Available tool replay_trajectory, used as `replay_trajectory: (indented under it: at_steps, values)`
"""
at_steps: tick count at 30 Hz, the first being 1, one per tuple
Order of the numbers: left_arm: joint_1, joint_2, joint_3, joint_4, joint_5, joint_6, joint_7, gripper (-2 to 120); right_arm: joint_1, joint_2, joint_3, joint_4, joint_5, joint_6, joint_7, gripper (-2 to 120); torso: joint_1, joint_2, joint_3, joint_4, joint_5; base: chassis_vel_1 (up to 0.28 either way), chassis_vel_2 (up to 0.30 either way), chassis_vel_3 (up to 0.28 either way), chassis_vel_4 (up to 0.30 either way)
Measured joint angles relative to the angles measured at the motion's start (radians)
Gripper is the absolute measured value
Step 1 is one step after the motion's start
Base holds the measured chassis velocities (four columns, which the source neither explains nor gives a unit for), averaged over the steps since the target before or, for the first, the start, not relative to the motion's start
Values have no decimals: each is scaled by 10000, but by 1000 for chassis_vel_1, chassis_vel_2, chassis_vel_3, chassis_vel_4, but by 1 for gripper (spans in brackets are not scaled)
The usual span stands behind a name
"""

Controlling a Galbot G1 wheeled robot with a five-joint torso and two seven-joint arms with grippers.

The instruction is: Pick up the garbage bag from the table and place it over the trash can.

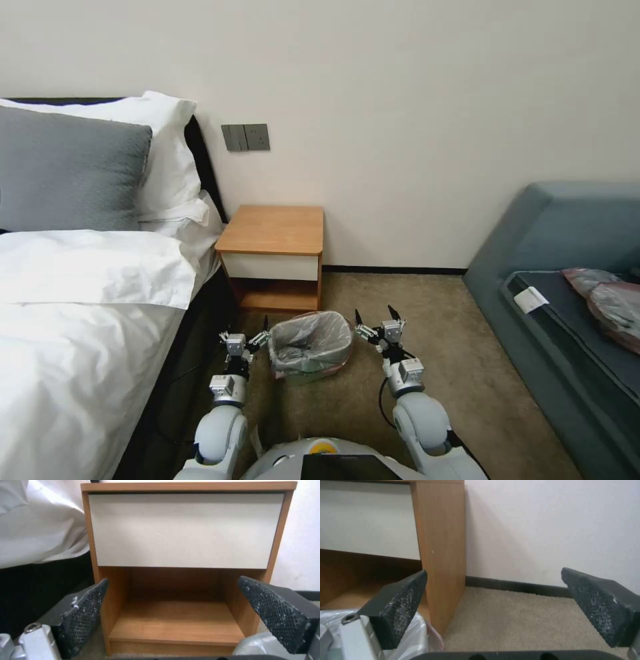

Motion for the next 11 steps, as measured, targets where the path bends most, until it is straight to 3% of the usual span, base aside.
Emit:
replay_trajectory:
  at_steps: [11]
  values:
    - [0,0,3,-6,-7,12,-1,99,0,-3,0,6,8,-7,-1,100,0,0,0,0,0,0,0,0,0]
